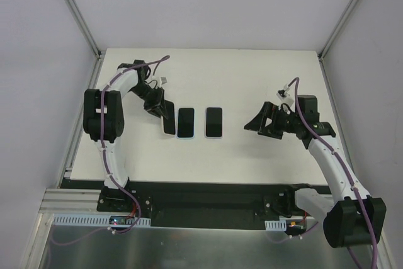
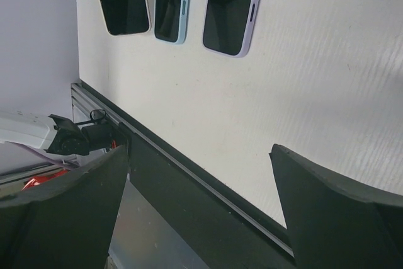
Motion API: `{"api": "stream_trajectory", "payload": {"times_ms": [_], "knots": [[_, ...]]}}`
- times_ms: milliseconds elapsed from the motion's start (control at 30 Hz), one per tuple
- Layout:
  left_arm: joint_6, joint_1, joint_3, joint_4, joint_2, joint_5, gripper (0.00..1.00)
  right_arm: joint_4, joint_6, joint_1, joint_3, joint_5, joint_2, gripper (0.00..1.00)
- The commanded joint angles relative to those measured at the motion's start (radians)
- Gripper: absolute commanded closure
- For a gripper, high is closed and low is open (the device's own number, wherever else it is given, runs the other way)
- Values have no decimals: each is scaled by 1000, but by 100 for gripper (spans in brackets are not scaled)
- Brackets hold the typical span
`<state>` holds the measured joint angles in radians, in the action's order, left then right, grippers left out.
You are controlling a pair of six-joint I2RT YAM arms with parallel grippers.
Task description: Put the phone into the phone case
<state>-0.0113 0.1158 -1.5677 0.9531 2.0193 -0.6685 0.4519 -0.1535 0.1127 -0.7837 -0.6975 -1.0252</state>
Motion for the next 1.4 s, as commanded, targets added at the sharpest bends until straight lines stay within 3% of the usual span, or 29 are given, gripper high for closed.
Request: {"api": "stream_trajectory", "payload": {"times_ms": [0,167,333,467,567,667,1033,1133,1233,1267,1367], "knots": [[74,-47,6,64,13,6,100,-2,14,-7,24,-33,7,4],[91,-51,14,62,59,9,100,-2,14,-5,20,-31,1,4],[83,-53,-37,91,142,21,92,-30,-3,-5,38,-39,11,4],[65,-53,-77,95,165,64,81,-48,-12,-5,47,-30,33,4],[53,-53,-107,96,174,89,65,-36,-9,-5,50,-19,28,4],[42,-53,-133,96,185,122,57,-35,-12,-5,52,-20,24,4],[-62,-53,-163,75,115,297,39,4,8,-5,38,15,36,4],[-128,-51,-131,-20,43,264,41,10,12,-5,44,27,36,4],[-208,-48,-52,-156,-27,117,53,10,11,-5,52,35,39,2],[-235,-42,-14,-189,-49,86,72,10,12,-5,54,35,39,2],[-295,11,41,-302,-70,67,93,13,22,-5,58,47,42,1]]}}
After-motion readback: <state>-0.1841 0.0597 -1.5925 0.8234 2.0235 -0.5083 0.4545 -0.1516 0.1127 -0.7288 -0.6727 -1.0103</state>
